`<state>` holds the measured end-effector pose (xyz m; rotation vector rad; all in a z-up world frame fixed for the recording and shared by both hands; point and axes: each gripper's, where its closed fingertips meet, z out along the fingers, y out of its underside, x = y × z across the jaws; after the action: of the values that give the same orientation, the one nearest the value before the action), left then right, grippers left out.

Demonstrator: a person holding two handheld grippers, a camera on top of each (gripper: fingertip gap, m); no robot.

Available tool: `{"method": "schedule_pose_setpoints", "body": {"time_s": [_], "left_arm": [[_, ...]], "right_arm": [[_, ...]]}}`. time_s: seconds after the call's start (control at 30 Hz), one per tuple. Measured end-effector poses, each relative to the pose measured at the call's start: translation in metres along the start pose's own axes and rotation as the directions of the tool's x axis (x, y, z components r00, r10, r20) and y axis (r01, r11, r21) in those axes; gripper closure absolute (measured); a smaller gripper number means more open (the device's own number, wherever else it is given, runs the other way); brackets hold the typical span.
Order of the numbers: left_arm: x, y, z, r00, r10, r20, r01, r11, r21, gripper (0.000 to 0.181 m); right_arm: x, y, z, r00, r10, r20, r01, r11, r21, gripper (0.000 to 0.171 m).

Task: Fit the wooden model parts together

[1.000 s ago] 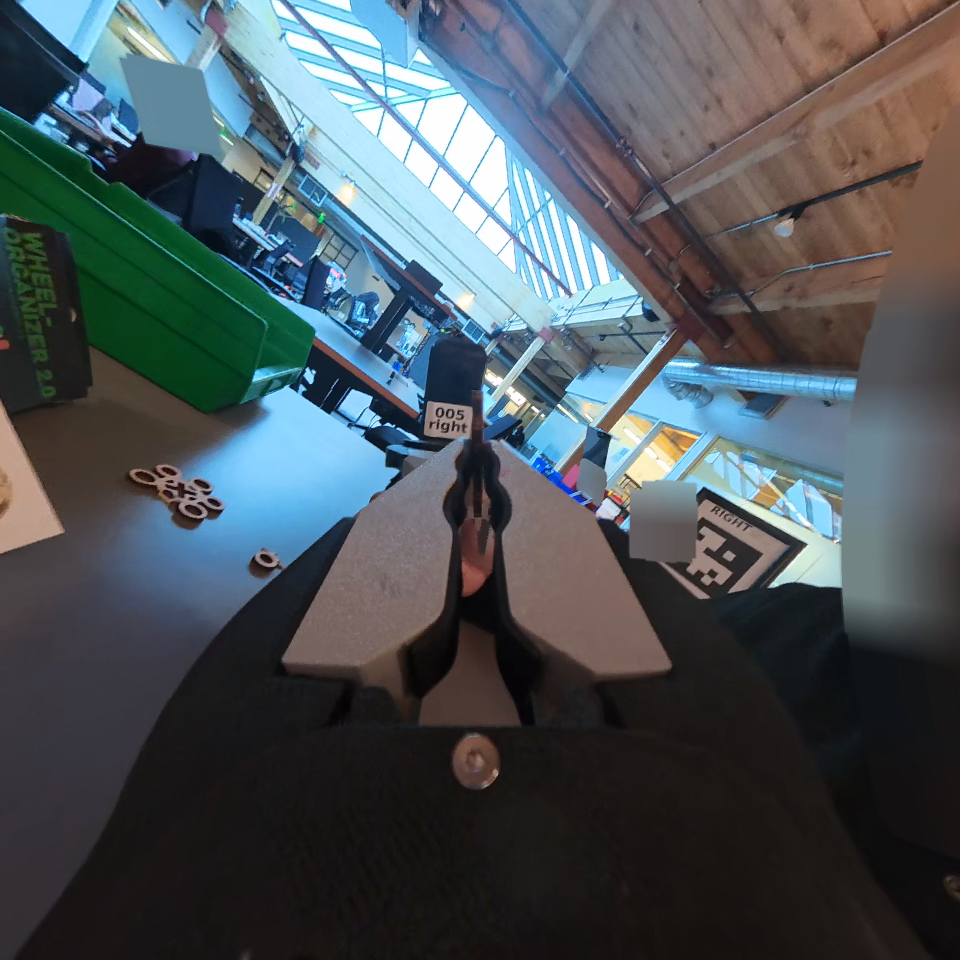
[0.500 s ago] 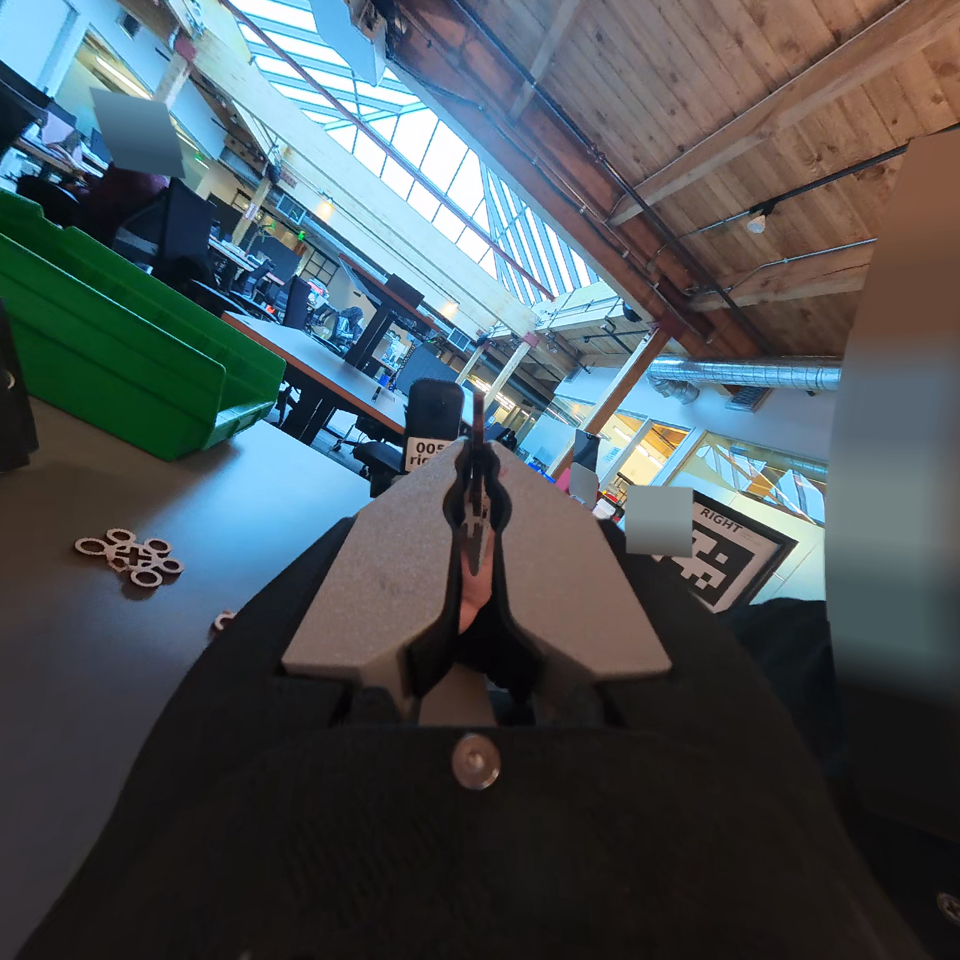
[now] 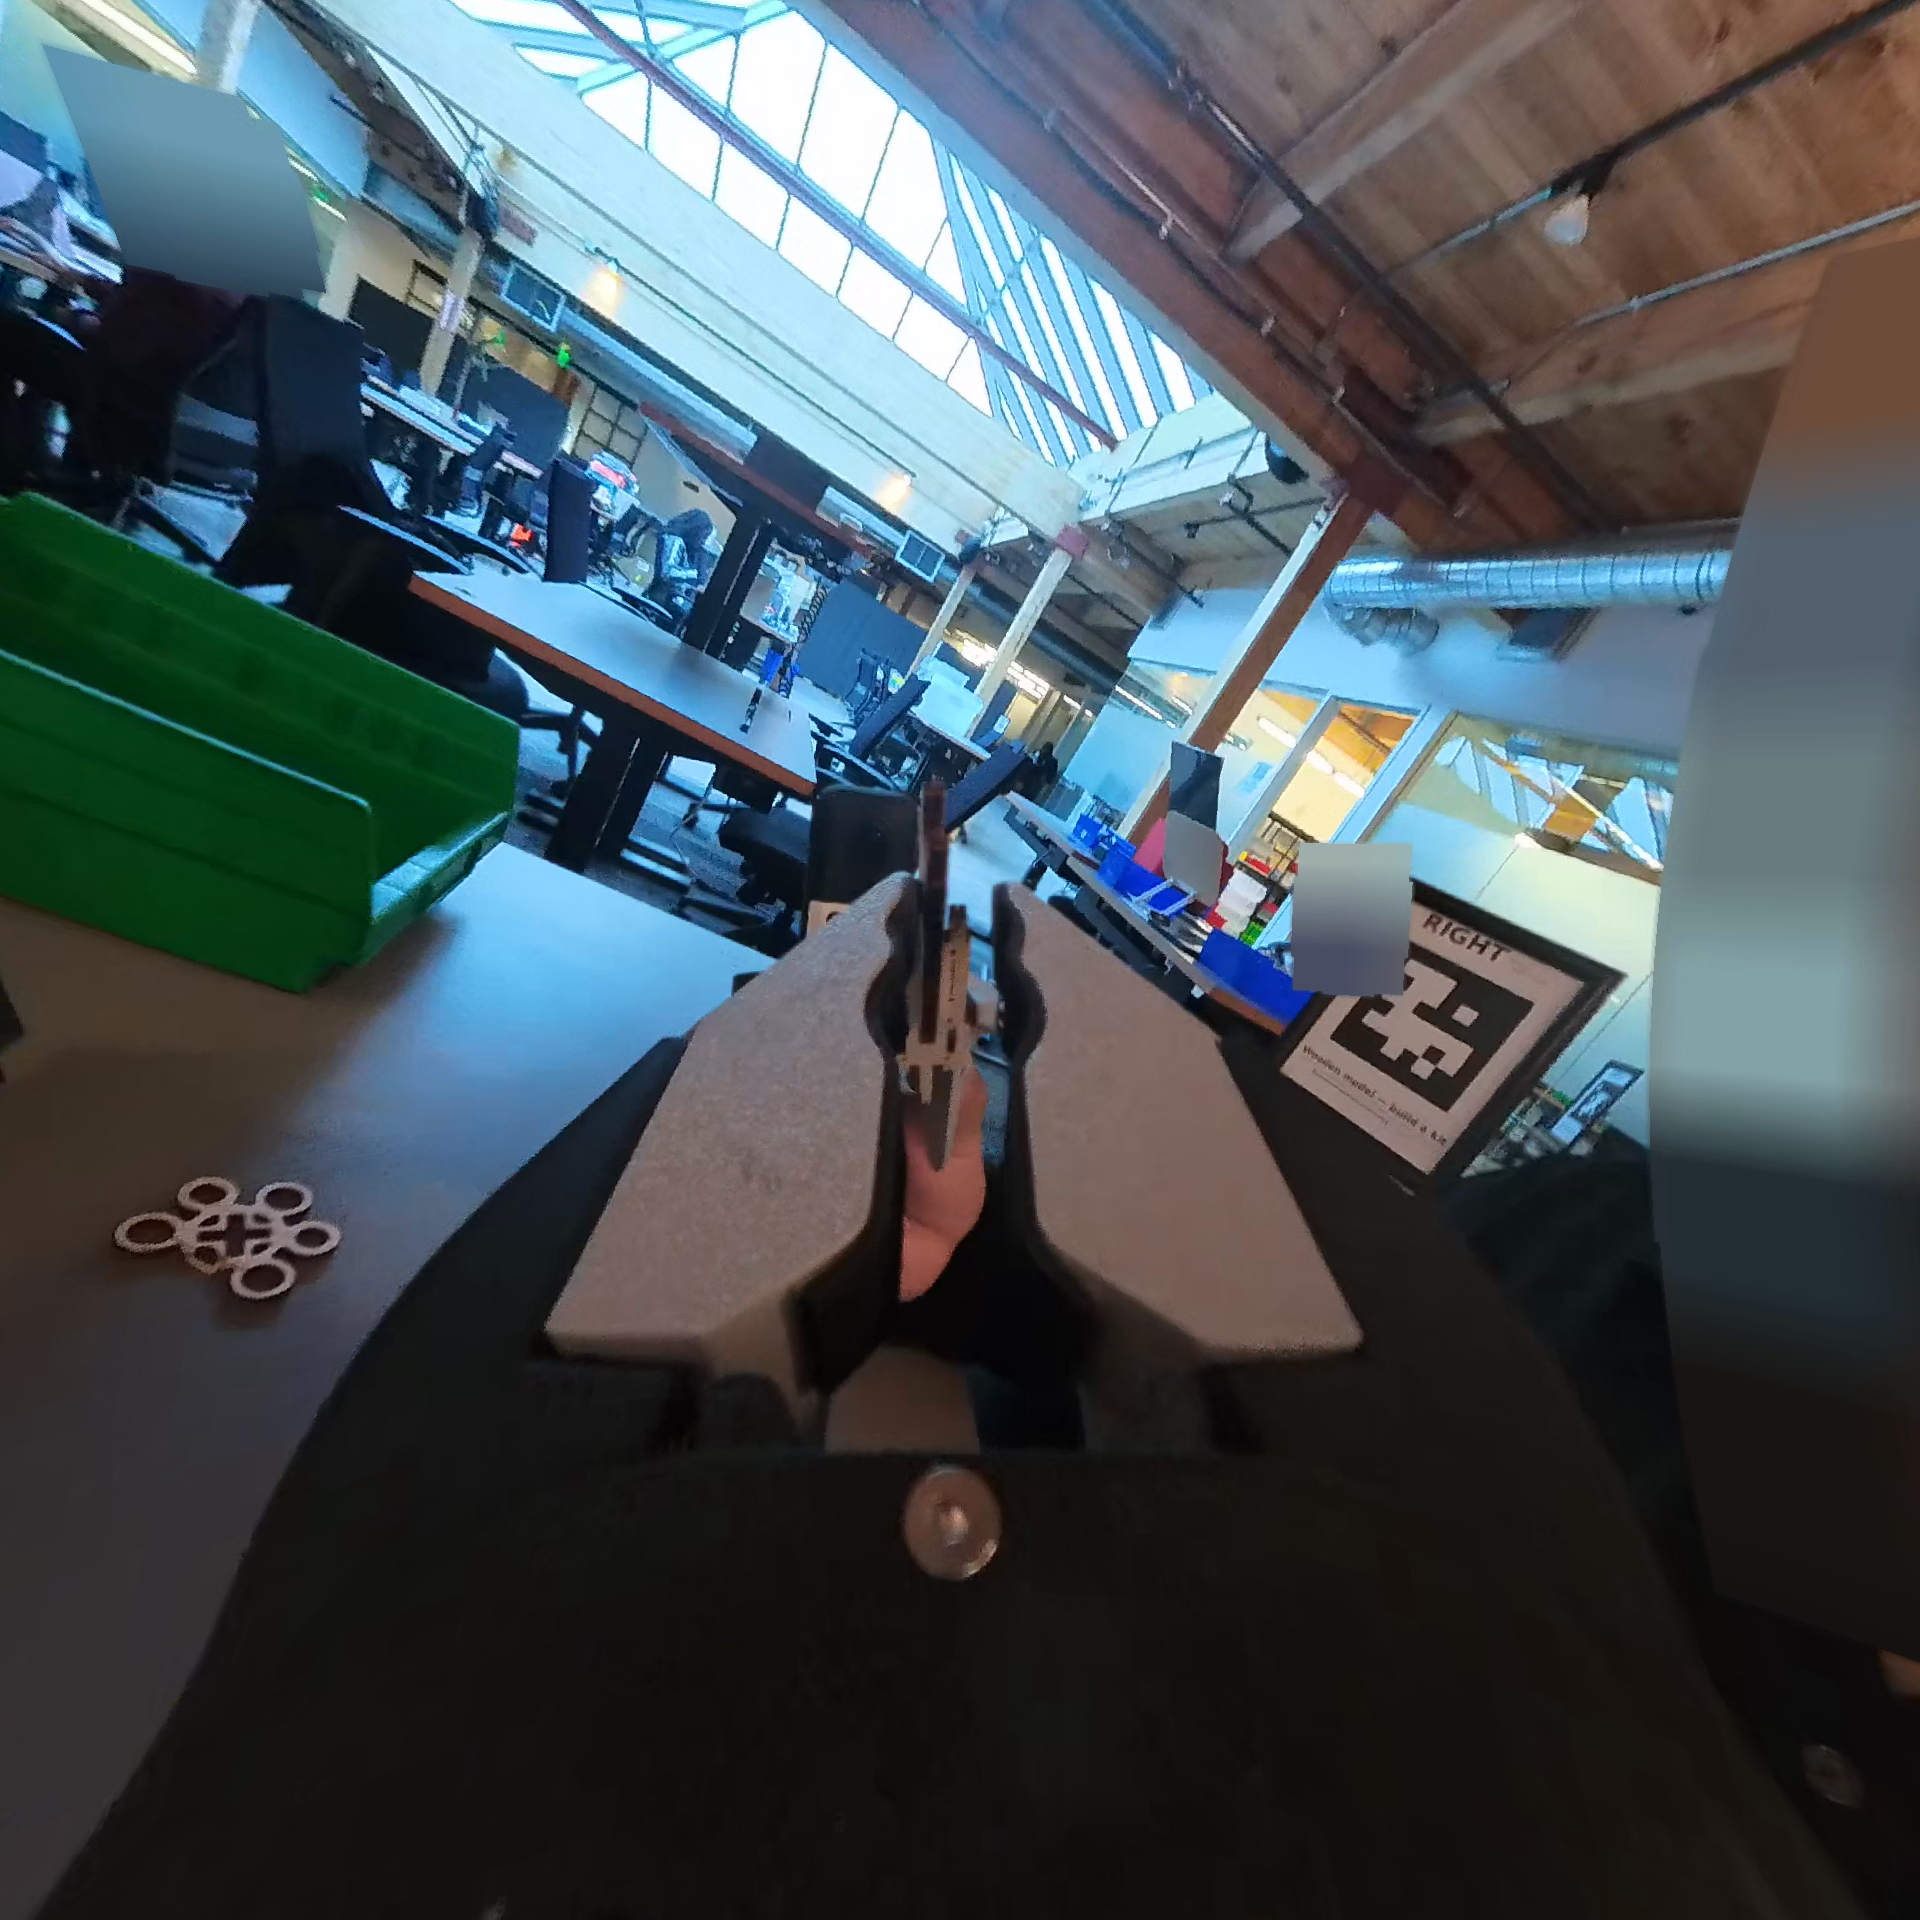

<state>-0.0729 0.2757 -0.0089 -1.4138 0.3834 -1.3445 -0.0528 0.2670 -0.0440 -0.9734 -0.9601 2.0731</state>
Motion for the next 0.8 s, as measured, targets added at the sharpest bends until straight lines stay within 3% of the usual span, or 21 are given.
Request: {"method": "schedule_pose_setpoints", "body": {"time_s": [0.27,0.37,0.43,0.57,0.67,0.73,0.8], "left_arm": [[0.01,-0.003,0.009,1.0,0.017,0.0,-0.017,1.0,-0.016,0.164],[0.011,-0.001,0.011,1.0,0.009,-0.011,-0.009,1.0,-0.029,0.181],[0.012,0.002,0.011,1.0,0.025,-0.019,-0.026,0.999,-0.045,0.181],[0.001,0.005,0.007,0.999,0.035,0.025,-0.033,0.997,-0.068,0.181],[-0.022,0.017,-0.008,0.991,0.065,0.114,-0.046,0.986,-0.158,0.181],[-0.036,0.04,-0.023,0.984,0.071,0.166,-0.023,0.96,-0.278,0.175],[-0.041,0.061,-0.037,0.98,0.051,0.194,0.021,0.935,-0.353,0.154]], "right_arm": [[-0.011,-0.014,-0.005,0.999,-0.052,0.012,0.051,0.997,0.058,0.154],[-0.009,-0.011,-0.004,0.999,-0.048,0.001,0.048,0.998,0.046,0.155],[-0.007,-0.008,-0.005,0.999,-0.04,0.002,0.039,0.999,0.033,0.154],[0.003,-0.005,-0.007,0.999,-0.026,-0.038,0.027,1.0,0.011,0.155],[0.018,0.004,-0.012,0.994,-0.009,-0.108,0.002,0.998,-0.06,0.155],[0.022,0.009,-0.018,0.992,-0.021,-0.123,0.006,0.993,-0.117,0.155],[0.028,0.018,-0.026,0.988,-0.036,-0.151,0.004,0.978,-0.208,0.155]]}}
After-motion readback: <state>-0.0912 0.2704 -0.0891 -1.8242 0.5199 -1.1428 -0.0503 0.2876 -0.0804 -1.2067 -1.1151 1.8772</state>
